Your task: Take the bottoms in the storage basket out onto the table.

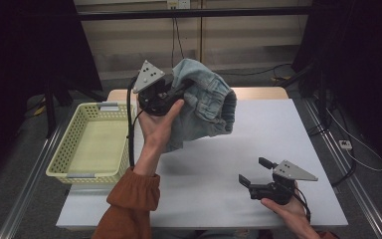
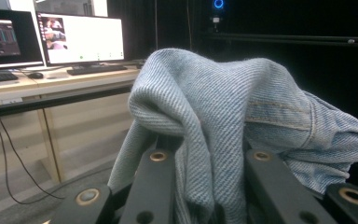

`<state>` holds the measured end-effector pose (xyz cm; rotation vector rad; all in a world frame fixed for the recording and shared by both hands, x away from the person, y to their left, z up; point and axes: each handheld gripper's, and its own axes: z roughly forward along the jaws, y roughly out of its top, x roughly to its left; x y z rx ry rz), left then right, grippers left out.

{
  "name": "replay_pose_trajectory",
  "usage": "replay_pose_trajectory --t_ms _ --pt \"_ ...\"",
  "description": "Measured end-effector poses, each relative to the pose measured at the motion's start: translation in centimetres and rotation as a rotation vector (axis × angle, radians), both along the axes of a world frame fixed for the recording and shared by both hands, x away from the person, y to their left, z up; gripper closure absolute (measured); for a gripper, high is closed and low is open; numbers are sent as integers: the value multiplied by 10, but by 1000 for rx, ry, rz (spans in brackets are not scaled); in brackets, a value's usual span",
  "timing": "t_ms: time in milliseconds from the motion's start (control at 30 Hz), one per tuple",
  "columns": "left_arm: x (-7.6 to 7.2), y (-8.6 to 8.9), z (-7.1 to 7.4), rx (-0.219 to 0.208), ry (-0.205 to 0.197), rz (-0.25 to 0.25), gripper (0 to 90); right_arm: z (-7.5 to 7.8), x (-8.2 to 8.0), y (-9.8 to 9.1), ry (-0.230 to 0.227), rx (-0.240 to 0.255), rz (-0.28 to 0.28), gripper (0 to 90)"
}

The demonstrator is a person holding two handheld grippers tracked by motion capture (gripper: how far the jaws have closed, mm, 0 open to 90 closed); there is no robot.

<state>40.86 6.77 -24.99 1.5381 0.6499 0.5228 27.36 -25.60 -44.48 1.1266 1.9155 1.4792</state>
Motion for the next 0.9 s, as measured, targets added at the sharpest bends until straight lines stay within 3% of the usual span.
replay_pose_trajectory --t_ms 233,467,767,900 --pt "7 -6 -18 52 23 -15 795 0 0 0 0 1 2 48" --pt "14 -11 -39 66 68 -17 793 0 0 0 0 0 1 48" --pt "19 -11 -54 95 106 -9 789 0 -1 0 0 4 -1 48" --pt "23 -8 -65 108 136 15 788 0 -1 0 0 3 -2 48"
